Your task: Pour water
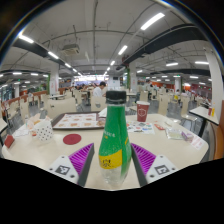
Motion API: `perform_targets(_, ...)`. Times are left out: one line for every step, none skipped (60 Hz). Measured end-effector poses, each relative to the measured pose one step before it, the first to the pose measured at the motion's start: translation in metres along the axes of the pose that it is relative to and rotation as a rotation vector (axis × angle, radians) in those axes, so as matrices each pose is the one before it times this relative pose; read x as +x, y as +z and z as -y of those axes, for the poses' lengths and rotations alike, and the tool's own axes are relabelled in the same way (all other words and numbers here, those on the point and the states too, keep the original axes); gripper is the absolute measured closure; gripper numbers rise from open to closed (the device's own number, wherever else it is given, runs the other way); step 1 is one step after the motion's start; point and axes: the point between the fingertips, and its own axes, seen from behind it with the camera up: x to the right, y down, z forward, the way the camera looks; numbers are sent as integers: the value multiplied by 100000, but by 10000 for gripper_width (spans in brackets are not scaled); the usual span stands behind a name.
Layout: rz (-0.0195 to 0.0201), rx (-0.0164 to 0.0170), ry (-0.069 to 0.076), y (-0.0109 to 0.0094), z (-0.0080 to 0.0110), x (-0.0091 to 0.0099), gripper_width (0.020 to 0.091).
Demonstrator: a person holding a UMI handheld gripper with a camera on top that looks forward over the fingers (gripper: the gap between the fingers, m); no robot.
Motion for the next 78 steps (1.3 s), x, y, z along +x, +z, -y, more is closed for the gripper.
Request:
perform_targets(-752,-1433,336,503,-424,119,448)
perform_targets(-2003,-253,-97,447,-92,375,577)
perform_targets(-409,1034,780,97,-25,39,595)
perform_targets(-630,1876,961,125,297,149,594)
perform_targets(-707,1040,973,25,43,133,607)
perform_targets(-486,883,-47,160,-29,42,618)
perform_targets(-292,606,-983,27,31,34,620)
perform_targets(74,974,-1548,31,129,-61,632)
perform_targets(565,870,-1469,-13,105,-152,642)
perform_targets(322,649,-1537,332,42,-428,664)
perform_targets(276,402,-1101,7,19,-93,672)
perform_targets(-12,156,-352,-15,65,-23,677)
perform_targets(-80,135,-3,1,44,0,705)
perform_targets(-419,-214,246,-32,-34,65,707)
perform_targets(-234,50,13,22,31,31,728)
perform_targets(-68,-72,-115,22,13,-4,726)
perform_targets(76,78,-588,128,73,96,727)
perform_targets(-4,-261,-874,26,13,-136,727)
perform_targets(82,-473,-1580,149,11,-106,727)
perform_targets(-156,-720,-1896,153,46,-31,727)
perform_targets(-476,-907,-1877,176,63,47,727)
perform_targets(-695,-746,-1864,151,153,44,726)
perform_targets(-786,-85,-2261,175,410,59,728)
perform_targets(-256,-35,-2297,220,486,211,728)
perform_targets(-1086,893,-3915,208,646,-236,726)
perform_targets(-852,714,-4341,276,727,25,727)
perform_targets(-1382,614,-5151,325,766,133,726)
perform_targets(-1805,635,-5534,331,825,191,727)
perform_targets(-1233,655,-4962,409,681,390,727)
perform_targets(-2204,1149,-6557,273,1084,-171,727)
perform_targets(-1516,1455,-6328,329,1137,15,726)
perform_targets(-1334,1580,-6407,384,1198,-27,726)
perform_targets(-1233,1649,-6426,390,1242,-106,726)
perform_targets(-769,1802,-5966,476,1148,215,726)
perform_targets(-1082,1472,-6676,540,1270,-61,726)
perform_targets(-1315,1422,-6710,438,812,-276,726)
perform_targets(-872,1370,-6926,403,1175,-107,726)
perform_targets(-698,1353,-6666,412,1143,-178,725)
perform_targets(-453,1243,-6582,433,1104,-241,728)
perform_targets(-267,1202,-6638,459,1085,-255,725)
perform_targets(140,1276,-7010,195,1315,280,726)
perform_targets(-470,905,-6278,633,855,-264,725)
perform_targets(-436,913,-6346,422,938,-103,725)
perform_targets(-531,978,-6015,389,907,-80,726)
perform_targets(-551,1037,-5881,421,910,-108,726)
perform_targets(-367,805,-5962,369,788,-133,726)
perform_targets(-139,803,-5980,238,652,-23,726)
perform_targets(-204,647,-5878,296,701,-76,728)
perform_targets(-354,877,-5962,272,708,-71,727)
perform_targets(-596,972,-6000,239,681,7,727)
perform_targets(-937,777,-6012,203,582,76,727)
perform_targets(-1263,520,-6084,178,483,138,726)
perform_targets(-1601,406,-6271,194,425,191,726)
perform_targets(-1614,851,-6725,480,492,-73,728)
perform_targets(-2116,238,-5209,-124,162,425,726)
perform_targets(-2515,1071,-6034,6,571,448,728)
perform_targets(-2808,1706,-5678,106,575,527,727)
perform_targets(-2827,1087,-5360,96,386,561,728)
perform_targets(-2530,293,-4626,73,225,446,728)
perform_targets(-1805,265,-4924,302,373,292,727)
perform_targets(-773,790,-3253,41,57,110,727)
perform_targets(-175,263,-1027,181,313,24,727)
perform_targets(26,87,-1036,87,122,70,727)
perform_targets(42,-37,-502,119,48,21,726)
perform_targets(-68,-128,-354,111,11,43,727)
perform_targets(-193,-314,-365,61,-94,100,726)
perform_targets(-329,-336,-515,82,-85,141,725)
perform_targets(-631,-108,-844,39,-72,22,726)
perform_targets(-425,187,-619,68,10,251,728)
perform_targets(-231,351,-665,57,25,113,727)
perform_targets(9,282,-600,53,-6,14,727)
perform_targets(205,167,-527,24,-49,-24,729)
perform_targets(208,15,-342,16,-69,-44,728)
perform_targets(63,-141,-132,26,-104,-23,726)
perform_targets(-58,-2,95,107,13,-53,726)
perform_targets(-206,36,279,6,-49,50,725)
perform_targets(-194,114,407,10,-20,35,725)
perform_targets(-136,191,628,14,11,7,726)
